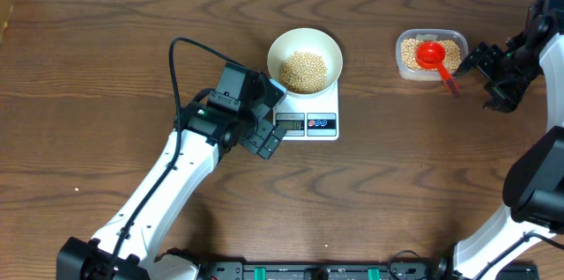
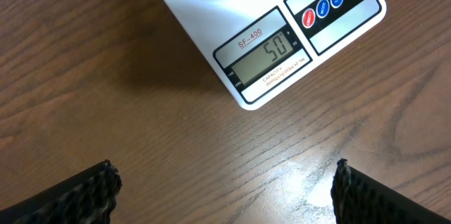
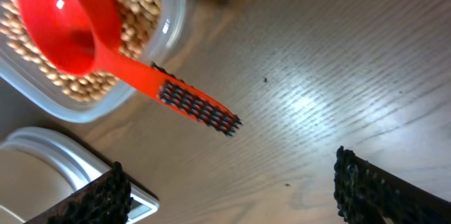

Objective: Scoop item into bowl and weigh 50g on scale

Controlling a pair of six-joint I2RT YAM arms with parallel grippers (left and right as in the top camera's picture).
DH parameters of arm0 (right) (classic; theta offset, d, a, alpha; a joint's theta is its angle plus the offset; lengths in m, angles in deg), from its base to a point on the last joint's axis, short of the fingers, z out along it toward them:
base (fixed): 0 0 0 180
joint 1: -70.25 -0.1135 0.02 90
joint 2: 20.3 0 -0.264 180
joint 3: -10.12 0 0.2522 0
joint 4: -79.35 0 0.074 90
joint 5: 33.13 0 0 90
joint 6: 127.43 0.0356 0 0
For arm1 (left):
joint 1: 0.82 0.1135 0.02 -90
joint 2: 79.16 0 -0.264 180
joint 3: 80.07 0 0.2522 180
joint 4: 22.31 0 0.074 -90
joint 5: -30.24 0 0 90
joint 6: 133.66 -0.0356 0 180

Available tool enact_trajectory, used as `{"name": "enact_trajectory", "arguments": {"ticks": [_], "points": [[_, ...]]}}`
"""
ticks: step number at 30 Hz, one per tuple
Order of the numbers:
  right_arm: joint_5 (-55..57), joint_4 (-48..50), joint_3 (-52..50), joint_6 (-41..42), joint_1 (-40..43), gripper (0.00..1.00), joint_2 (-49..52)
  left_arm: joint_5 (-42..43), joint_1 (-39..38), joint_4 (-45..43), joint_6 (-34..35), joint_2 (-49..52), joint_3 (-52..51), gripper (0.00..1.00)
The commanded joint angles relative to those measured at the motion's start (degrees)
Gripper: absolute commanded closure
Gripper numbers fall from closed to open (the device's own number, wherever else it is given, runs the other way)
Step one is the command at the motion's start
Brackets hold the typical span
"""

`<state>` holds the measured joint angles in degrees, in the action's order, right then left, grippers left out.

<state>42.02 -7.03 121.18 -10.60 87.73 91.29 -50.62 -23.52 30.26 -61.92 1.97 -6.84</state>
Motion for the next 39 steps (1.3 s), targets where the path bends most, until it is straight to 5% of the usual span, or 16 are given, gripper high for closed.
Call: {"name": "enact_trajectory", "arguments": {"ticks": [1,24,39], "points": [[1.40,-0.50,-0.15,-2.78,0.83,0.08,-2.32,0.74,0.13,0.15,-0.55,0.02,-0.44,0.02],[0.83,-0.48,-0.13,-7.61,0.81,0.01,-40.28,0.74,0.13,0.17,-0.55,0.02,-0.44,0.02],[1.09,-4.61,-0.13,-7.19,0.81,0.01,-48.72,0.74,0.13,0.17,-0.55,0.02,-0.44,0.02]]}}
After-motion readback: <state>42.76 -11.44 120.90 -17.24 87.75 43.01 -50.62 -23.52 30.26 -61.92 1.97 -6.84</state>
